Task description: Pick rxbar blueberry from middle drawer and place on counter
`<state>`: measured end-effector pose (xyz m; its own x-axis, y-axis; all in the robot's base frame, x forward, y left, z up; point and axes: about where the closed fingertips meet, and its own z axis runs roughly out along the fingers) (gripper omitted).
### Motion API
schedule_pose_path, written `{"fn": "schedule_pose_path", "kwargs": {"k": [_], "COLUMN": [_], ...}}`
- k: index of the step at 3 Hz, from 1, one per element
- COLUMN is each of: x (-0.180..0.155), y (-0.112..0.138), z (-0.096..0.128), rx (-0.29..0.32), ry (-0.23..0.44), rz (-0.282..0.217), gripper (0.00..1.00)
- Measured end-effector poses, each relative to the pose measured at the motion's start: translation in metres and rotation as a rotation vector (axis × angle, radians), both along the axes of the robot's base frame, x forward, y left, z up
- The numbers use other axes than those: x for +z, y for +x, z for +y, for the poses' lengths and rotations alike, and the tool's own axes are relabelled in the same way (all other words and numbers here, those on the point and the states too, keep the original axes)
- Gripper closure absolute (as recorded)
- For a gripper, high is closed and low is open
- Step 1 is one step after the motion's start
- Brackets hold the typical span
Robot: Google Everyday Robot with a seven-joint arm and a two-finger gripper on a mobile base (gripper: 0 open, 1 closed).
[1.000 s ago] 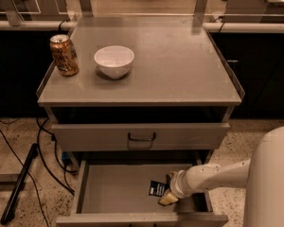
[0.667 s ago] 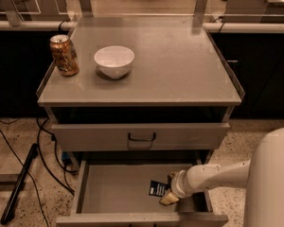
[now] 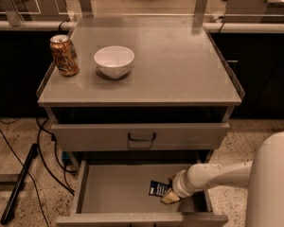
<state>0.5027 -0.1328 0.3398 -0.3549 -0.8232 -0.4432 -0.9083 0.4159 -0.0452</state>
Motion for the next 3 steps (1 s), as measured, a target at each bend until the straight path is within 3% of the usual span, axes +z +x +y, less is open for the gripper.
{"fn": "schedule_pose_path", "kwargs": {"k": [3], "x": [0.0093], "y": [-0.0013], "z": [-0.0017], "rx": [-0.01], "ry": [-0.004], "rz": [0.011], "gripper": [1.0]}}
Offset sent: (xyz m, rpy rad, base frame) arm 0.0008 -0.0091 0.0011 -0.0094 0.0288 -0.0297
